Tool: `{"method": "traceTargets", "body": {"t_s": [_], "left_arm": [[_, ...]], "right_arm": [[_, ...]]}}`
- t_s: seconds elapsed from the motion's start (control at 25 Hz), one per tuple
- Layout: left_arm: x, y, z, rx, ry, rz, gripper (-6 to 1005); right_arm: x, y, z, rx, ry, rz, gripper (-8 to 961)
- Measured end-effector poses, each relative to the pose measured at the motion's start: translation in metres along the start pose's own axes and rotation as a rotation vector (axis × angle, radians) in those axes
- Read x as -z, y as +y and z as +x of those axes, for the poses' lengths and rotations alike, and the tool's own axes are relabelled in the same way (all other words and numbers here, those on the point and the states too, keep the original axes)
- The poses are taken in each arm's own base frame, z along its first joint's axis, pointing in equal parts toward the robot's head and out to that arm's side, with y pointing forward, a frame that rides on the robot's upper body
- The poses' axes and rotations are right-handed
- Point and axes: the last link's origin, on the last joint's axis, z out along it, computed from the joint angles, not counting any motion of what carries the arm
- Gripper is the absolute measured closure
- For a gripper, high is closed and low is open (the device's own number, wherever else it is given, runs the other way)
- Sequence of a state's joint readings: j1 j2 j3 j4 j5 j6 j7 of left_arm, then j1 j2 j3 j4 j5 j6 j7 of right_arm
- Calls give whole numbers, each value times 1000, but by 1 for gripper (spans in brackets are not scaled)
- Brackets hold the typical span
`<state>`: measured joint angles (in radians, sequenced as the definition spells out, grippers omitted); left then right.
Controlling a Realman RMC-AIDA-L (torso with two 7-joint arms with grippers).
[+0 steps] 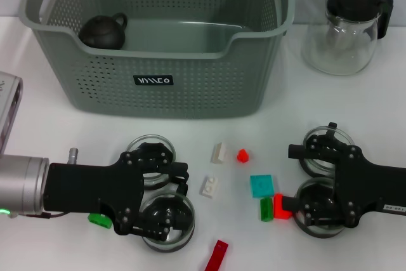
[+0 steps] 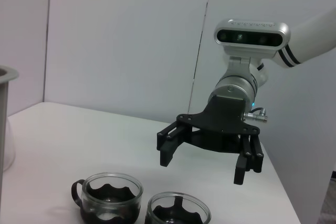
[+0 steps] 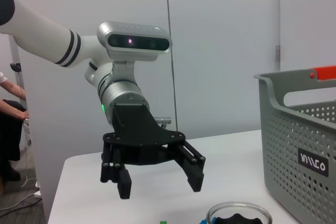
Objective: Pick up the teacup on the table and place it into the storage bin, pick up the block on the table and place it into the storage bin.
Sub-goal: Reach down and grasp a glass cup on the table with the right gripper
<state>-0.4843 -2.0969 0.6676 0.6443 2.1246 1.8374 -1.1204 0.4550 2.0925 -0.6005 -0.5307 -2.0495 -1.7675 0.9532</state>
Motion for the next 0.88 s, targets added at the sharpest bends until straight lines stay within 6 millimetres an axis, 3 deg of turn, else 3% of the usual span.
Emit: {"method": "traceTargets", "body": {"t_s": [0.6, 0.88], "left_arm": [[3, 3, 1, 7, 10, -9, 139], [44, 8, -3, 83, 63, 118, 141]], "right_arm": [[0, -2, 0, -23, -1, 11, 64], [20, -17, -14, -226, 48, 28, 104]]}}
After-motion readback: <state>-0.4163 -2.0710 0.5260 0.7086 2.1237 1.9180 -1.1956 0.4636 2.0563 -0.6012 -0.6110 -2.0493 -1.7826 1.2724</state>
